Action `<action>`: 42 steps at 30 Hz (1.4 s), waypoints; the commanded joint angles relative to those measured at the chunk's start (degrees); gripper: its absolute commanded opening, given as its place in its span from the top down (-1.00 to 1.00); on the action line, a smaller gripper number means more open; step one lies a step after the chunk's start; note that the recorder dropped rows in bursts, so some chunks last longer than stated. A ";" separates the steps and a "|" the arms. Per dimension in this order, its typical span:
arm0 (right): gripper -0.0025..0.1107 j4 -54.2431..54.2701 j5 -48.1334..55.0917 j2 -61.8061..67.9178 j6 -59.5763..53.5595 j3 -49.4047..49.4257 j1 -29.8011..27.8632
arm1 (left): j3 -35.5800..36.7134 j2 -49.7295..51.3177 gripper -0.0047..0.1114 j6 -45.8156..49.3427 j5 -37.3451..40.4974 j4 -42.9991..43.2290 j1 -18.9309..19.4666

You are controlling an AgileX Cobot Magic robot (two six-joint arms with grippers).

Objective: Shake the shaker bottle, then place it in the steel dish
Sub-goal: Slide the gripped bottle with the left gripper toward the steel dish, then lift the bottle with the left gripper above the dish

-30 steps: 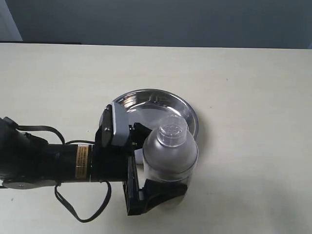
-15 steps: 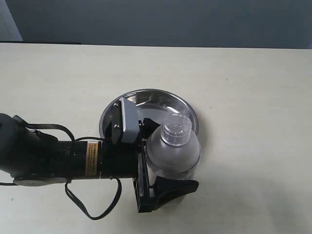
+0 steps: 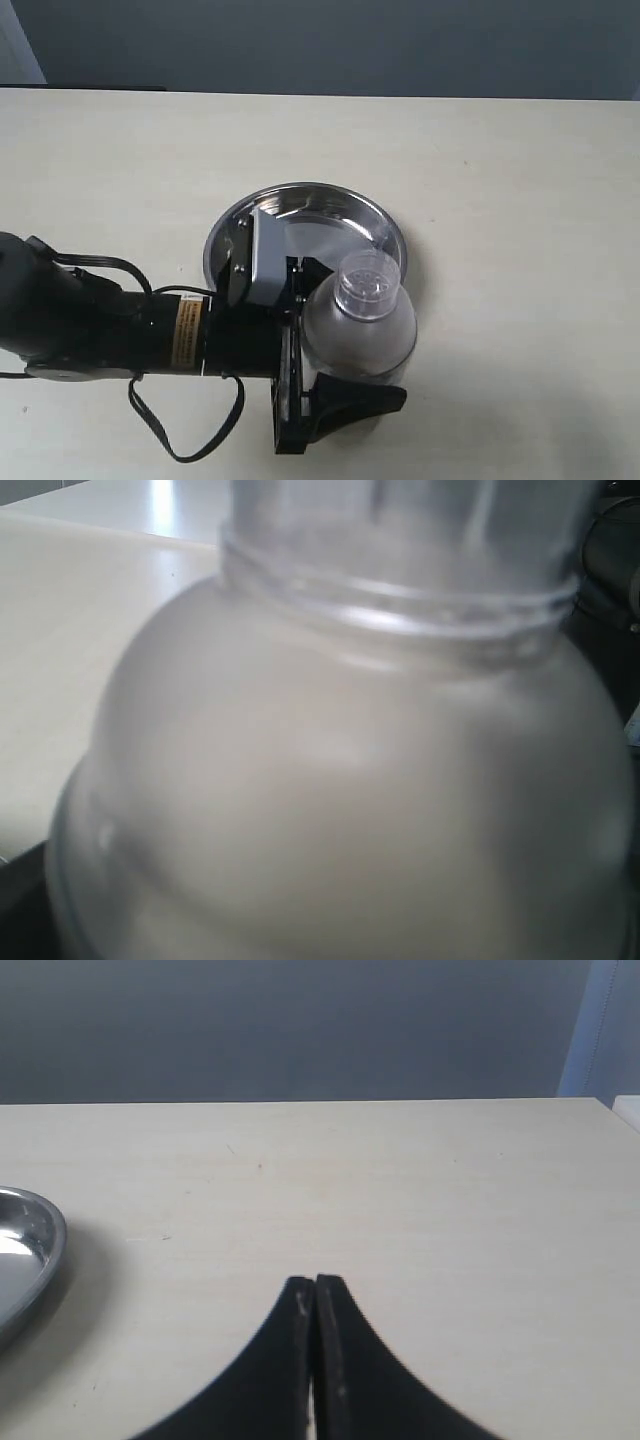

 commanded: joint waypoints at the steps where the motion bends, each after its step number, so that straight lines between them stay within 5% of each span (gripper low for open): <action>1: 0.97 -0.07 -0.67 -0.22 -0.01 0.07 0.19 | -0.29 0.20 0.91 -0.33 0.22 0.59 -0.35; 15: 0.97 -0.07 -0.67 -0.22 -0.01 0.07 0.19 | -0.52 -1.31 0.91 -3.07 0.22 -5.97 -0.35; 27: 0.97 -0.07 -0.67 -0.22 -0.01 0.07 0.19 | -1.67 -18.04 0.91 -5.47 0.51 -8.71 -0.35; 34: 0.97 -0.07 -0.67 -0.22 -0.01 0.07 0.19 | -5.41 -25.77 0.91 0.44 28.99 -22.41 -0.23; 38: 0.97 -0.07 -0.67 -0.22 -0.01 0.07 0.19 | -5.31 -20.61 0.91 0.83 28.68 -23.41 -0.23; 42: 0.97 -0.07 -0.67 -0.22 -0.01 0.07 0.19 | -10.67 -26.11 0.91 0.43 27.57 -22.97 -0.36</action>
